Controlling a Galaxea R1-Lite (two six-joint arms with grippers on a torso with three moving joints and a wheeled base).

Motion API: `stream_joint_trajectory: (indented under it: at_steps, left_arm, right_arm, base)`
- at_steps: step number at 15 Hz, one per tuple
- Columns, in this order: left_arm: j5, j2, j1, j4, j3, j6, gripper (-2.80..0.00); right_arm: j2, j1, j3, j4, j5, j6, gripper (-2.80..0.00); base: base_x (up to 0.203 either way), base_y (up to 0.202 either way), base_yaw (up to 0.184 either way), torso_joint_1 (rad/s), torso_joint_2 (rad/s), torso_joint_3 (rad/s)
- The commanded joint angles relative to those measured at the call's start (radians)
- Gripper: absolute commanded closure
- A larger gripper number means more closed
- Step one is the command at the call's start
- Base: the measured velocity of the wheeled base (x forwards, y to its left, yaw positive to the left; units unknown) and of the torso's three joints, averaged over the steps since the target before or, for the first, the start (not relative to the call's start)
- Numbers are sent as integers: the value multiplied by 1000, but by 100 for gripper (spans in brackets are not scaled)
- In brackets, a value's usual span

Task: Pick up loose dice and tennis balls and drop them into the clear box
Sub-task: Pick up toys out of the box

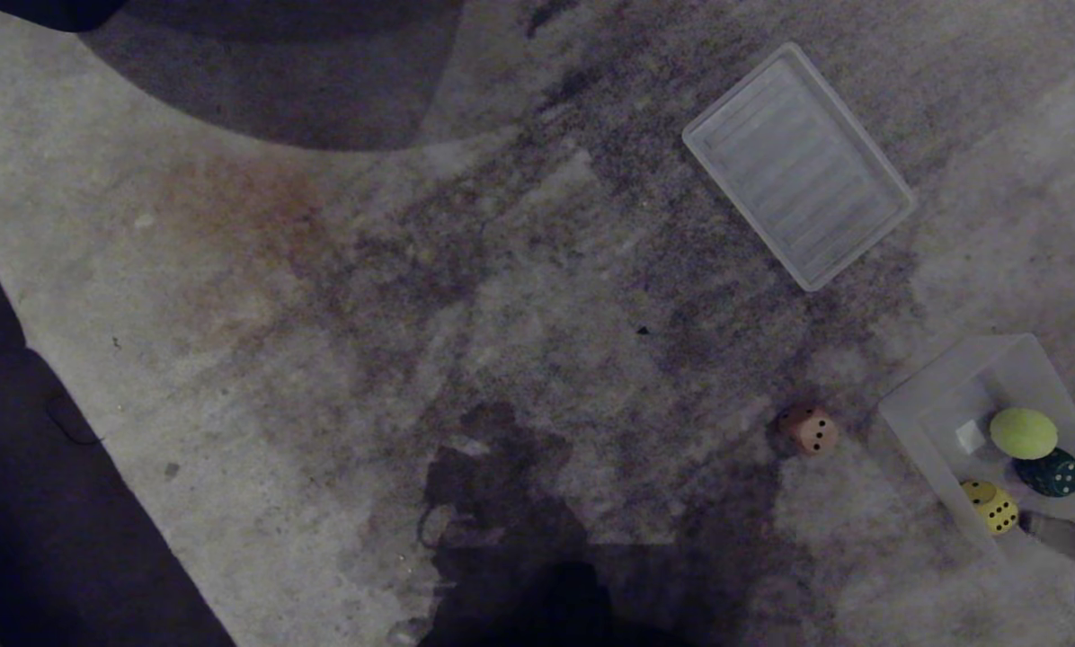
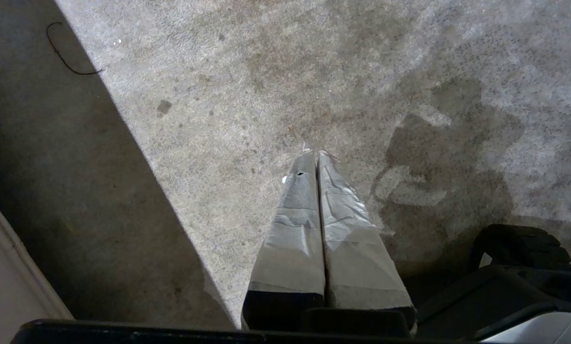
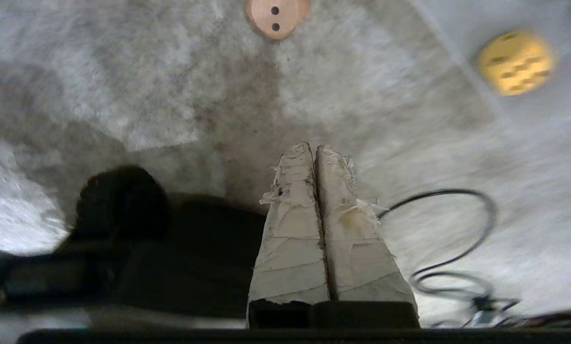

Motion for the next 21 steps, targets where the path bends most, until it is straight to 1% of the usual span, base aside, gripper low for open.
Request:
stream_joint_trajectory:
  at_steps: [1, 3, 4, 7, 8, 9, 10, 11, 12, 13, 14, 15, 16, 18, 21]
  left_arm:
    - [0, 0, 0, -1, 2, -1, 0]
    - [0, 0, 0, -1, 2, -1, 0]
    - [0, 0, 0, -1, 2, -1, 0]
    - [0, 0, 0, -1, 2, -1, 0]
    - [0, 0, 0, -1, 2, -1, 0]
    - [0, 0, 0, -1, 2, -1, 0]
    - [0, 0, 0, 0, 2, -1, 0]
    - [0, 0, 0, -1, 2, -1, 0]
    - [0, 0, 0, -1, 2, -1, 0]
    - [0, 0, 0, -1, 2, -1, 0]
    - [0, 0, 0, -1, 2, -1, 0]
    - [0, 0, 0, 0, 2, -1, 0]
    - [0, 0, 0, -1, 2, -1, 0]
    - [0, 0, 0, -1, 2, -1, 0]
    - [0, 0, 0, 1, 2, -1, 0]
  right_arm:
    - [328, 20, -26, -142, 19, 24, 0]
    - [452, 32, -56, -210, 36, 32, 0]
    - [497, 36, -67, -233, 45, 33, -280]
    - [629, 52, -126, -258, 66, 30, -280]
    - [671, 53, -153, -261, 68, 13, -280]
    - [707, 53, -172, -263, 70, -34, -280]
    - [730, 52, -182, -265, 73, -99, -280]
    - [740, 51, -185, -267, 79, -142, -280]
    - [743, 51, -185, -266, 109, -166, -280]
    - [744, 49, -186, -266, 159, -185, -280]
    - [747, 40, -193, -266, 186, -234, -280]
    - [758, 31, -201, -265, 190, -302, -280]
    - [768, 27, -208, -265, 192, -343, -280]
    - [804, 24, -240, -265, 186, -381, -280]
    - [855, 12, -286, -262, 147, -417, -280]
  base:
    - [0, 0, 0, 0, 0, 0]
    - [0, 0, 0, 0, 0, 0]
    - [0, 0, 0, 0, 0, 0]
    - [0, 0, 0, 0, 0, 0]
    - [0, 0, 0, 0, 0, 0]
    - [0, 0, 0, 0, 0, 0]
    - [0, 0, 0, 0, 0, 0]
    - [0, 0, 0, 0, 0, 0]
    - [0, 0, 0, 0, 0, 0]
    - [0, 0, 0, 0, 0, 0]
    - [0, 0, 0, 0, 0, 0]
    - [0, 0, 0, 0, 0, 0]
    - [0, 0, 0, 0, 0, 0]
    - [0, 0, 0, 0, 0, 0]
    - [0, 0, 0, 0, 0, 0]
